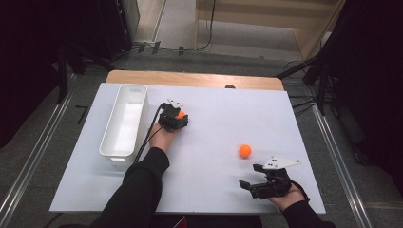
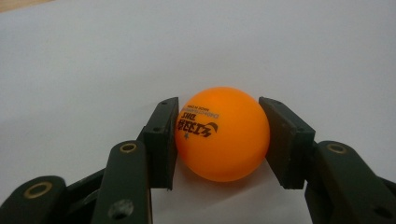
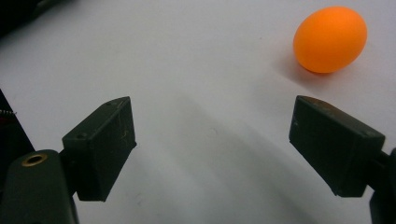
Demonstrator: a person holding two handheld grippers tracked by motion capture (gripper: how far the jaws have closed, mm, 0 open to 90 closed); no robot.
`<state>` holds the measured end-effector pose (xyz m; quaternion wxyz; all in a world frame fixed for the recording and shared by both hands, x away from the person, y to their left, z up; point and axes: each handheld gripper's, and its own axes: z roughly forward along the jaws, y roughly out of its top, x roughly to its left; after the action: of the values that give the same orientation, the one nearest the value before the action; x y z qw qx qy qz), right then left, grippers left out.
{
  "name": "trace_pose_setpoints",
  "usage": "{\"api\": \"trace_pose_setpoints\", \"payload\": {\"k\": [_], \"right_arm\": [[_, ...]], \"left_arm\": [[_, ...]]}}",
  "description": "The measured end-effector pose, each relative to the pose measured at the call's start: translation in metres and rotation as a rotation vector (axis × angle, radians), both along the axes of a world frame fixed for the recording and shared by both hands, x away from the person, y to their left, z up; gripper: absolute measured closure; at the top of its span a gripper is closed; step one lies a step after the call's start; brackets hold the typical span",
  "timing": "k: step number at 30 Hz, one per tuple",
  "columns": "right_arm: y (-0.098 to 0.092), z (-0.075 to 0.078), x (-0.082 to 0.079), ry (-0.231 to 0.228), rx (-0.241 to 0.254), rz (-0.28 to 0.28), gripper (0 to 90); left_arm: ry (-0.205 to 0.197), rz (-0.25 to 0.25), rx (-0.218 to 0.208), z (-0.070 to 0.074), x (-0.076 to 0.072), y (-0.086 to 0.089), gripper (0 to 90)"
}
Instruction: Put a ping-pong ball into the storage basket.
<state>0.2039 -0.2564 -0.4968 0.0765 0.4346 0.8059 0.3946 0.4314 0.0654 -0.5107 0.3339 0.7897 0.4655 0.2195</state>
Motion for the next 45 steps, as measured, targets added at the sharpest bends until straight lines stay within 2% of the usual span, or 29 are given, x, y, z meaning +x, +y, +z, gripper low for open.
{"api": "trace_pose_setpoints", "payload": {"k": [12, 13, 16, 20, 24, 33, 34, 38, 41, 45], "right_arm": [[0.000, 0.000, 0.000, -0.001, -0.002, -0.003, 12.9], [0.000, 0.000, 0.000, -0.003, -0.005, 0.000, 13.0], [0.000, 0.000, 0.000, -0.002, -0.004, 0.000, 12.9], [0.000, 0.000, 0.000, -0.002, -0.005, -0.001, 12.9], [0.000, 0.000, 0.000, 0.000, -0.007, -0.002, 12.9], [0.000, -0.001, 0.000, -0.003, -0.009, -0.001, 12.9], [0.000, 0.000, 0.000, 0.002, -0.009, -0.004, 12.9], [0.000, 0.000, 0.000, 0.002, -0.009, -0.006, 12.9], [0.000, 0.000, 0.000, 0.002, -0.009, -0.005, 12.9], [0.000, 0.000, 0.000, 0.001, -0.011, -0.005, 13.0]], "left_arm": [[0.021, -0.019, 0.004, 0.005, -0.001, 0.001, 50.6], [0.028, -0.023, -0.014, 0.008, -0.003, 0.001, 50.6], [0.023, -0.028, -0.023, 0.011, -0.005, -0.001, 50.6], [0.018, -0.051, -0.019, 0.019, -0.008, -0.004, 50.6], [0.035, -0.078, -0.027, 0.027, -0.012, -0.007, 50.6], [0.089, -0.124, -0.060, 0.036, -0.020, -0.009, 50.6], [0.100, -0.142, -0.062, 0.037, -0.022, -0.009, 50.6], [0.106, -0.167, -0.074, 0.041, -0.025, -0.008, 50.6], [0.096, -0.187, -0.079, 0.044, -0.029, -0.008, 50.6], [0.112, -0.219, -0.104, 0.048, -0.033, -0.007, 50.6]]}}
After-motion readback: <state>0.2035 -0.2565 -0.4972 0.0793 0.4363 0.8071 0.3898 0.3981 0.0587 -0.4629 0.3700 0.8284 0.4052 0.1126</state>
